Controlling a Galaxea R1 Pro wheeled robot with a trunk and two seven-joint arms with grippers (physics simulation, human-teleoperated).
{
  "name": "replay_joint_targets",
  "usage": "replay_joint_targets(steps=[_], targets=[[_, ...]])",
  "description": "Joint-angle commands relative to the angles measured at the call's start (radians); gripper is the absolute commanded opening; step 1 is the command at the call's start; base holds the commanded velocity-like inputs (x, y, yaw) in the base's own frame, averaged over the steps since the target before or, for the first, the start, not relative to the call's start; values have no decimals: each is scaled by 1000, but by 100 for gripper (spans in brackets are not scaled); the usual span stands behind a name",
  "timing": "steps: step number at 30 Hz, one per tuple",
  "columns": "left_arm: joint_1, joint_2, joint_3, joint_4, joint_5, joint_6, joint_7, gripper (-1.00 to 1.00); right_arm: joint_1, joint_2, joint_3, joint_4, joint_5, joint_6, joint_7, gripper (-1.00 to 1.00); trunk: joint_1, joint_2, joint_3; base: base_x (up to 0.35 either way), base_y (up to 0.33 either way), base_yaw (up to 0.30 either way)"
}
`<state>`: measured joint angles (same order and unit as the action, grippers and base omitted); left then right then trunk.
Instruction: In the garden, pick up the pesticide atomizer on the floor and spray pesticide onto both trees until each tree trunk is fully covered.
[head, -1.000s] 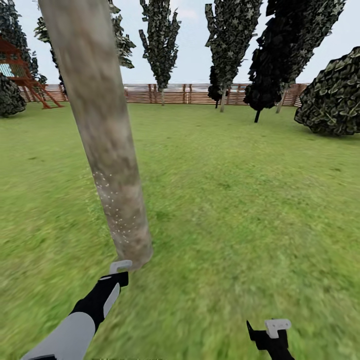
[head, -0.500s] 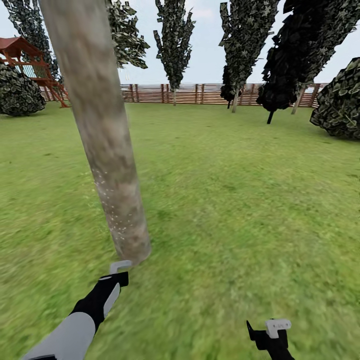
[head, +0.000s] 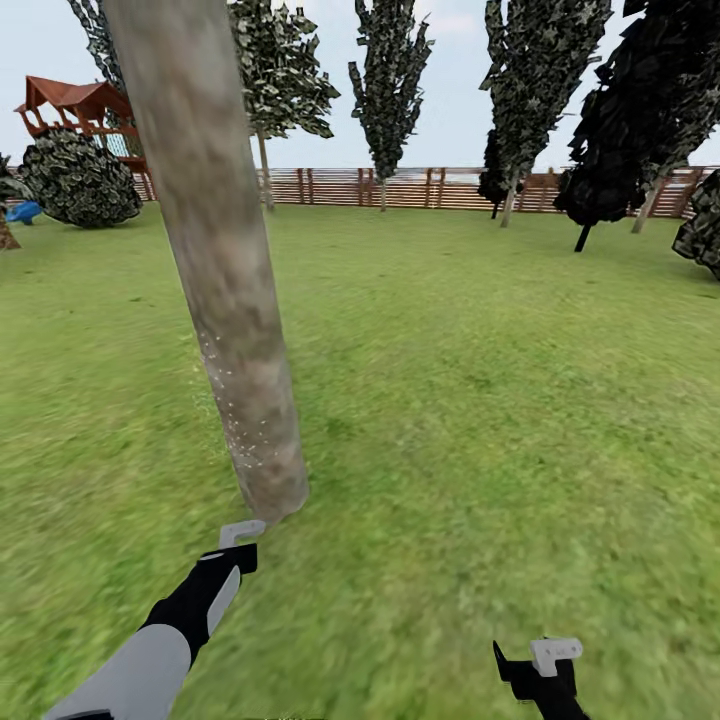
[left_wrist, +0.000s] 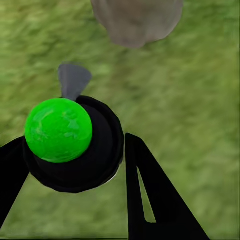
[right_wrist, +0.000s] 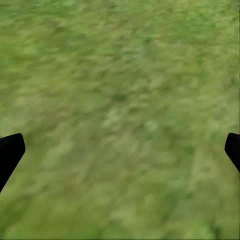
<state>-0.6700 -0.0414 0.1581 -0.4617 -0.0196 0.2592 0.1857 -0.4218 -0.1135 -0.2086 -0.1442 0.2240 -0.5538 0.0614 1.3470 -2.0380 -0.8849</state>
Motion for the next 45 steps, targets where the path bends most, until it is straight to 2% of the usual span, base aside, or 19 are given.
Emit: replay_joint_targets(steps=[1, 6, 28, 45], targets=[[0, 0, 0, 0, 0, 0, 0, -100, 0, 0, 0, 0, 0, 0, 0, 100, 0, 0, 0, 0, -271, 275], [0, 0, 0, 0, 0, 0, 0, -100, 0, 0, 0, 0, 0, 0, 0, 100, 0, 0, 0, 6, -271, 191], [1, 0, 0, 0, 0, 0, 0, -100, 0, 0, 0, 0, 0, 0, 0, 100, 0, 0, 0, 122, -271, 17], [0, 0, 0, 0, 0, 0, 0, -100, 0, 0, 0, 0, 0, 0, 0, 100, 0, 0, 0, 136, -271, 263]])
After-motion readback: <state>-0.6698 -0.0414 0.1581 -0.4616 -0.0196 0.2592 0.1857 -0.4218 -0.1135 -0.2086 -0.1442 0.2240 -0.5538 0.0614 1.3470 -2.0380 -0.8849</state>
